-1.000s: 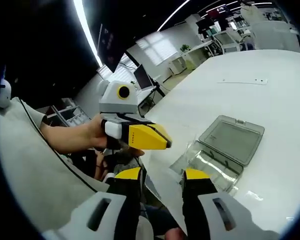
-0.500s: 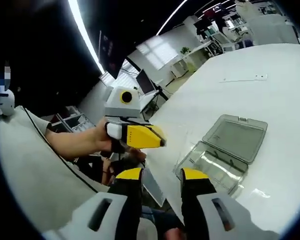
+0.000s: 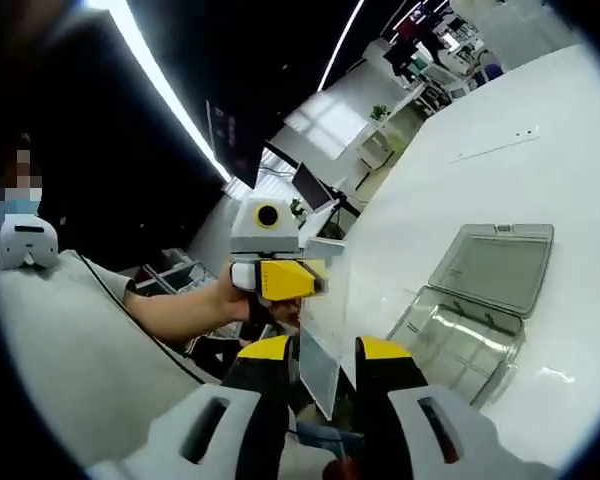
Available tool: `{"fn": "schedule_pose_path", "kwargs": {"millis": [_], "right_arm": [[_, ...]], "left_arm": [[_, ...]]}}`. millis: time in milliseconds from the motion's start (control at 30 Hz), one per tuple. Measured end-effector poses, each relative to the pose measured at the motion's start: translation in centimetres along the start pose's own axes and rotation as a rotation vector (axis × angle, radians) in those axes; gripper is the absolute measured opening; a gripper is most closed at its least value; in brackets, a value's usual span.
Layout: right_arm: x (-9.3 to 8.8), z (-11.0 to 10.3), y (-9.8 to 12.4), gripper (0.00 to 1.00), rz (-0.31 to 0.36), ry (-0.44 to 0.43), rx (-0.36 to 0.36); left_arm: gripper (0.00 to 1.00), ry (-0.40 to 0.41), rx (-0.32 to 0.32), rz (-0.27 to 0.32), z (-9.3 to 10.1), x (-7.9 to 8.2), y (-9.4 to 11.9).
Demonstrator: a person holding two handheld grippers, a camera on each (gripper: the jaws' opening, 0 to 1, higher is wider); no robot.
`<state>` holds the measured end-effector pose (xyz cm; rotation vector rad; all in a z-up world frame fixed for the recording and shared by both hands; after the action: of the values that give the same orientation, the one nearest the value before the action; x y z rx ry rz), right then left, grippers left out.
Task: Insert the divider into the dual guide fixture by aligning both edges with the guide slots and pushing it downward to the bottom, including one-sided entry, uneven engagement, binding, and posture correction.
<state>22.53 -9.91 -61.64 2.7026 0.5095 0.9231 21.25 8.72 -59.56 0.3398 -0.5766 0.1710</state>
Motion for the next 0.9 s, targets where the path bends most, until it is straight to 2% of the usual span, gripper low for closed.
{"fn": "schedule_pose_path", "kwargs": {"millis": [400,533,667,900], "right_arm": [[0.27,-0.14,-0.44,0.16,0.037,-0.044,0.095],[0.27,-0.17,-0.50,0.14,0.042,-0.048,0.106],[0.46,-0.13,-0.50,0.14,0.074,-0.067,0.128],[0.38,-0.03,-0.82,0.12,0.061,-0.075,0.132]], "left_arm": [[0.00,0.021,-0.025,0.015,0.04,-0.25,0.18],[0.00,0.031,-0.034,0.021,-0.21,-0.32,0.27],[0.00,0.039,-0.041,0.029,-0.09,-0.41,0.39],[0.00,0.048,-0.053,0.042,-0.19,-0.33,0.62]]}}
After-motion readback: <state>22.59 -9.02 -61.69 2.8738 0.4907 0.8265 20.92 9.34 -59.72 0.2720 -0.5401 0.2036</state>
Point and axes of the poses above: the point that each gripper's makers call its tool centre point, and the gripper's own axes: y roughly backward along the fingers, z roughly to its right, x roughly out of its top, the point moved 10 cm from there along y, roughly backward along the fingers, and after that the axes turned 13 degrees about -z, right-handed, at the moved point
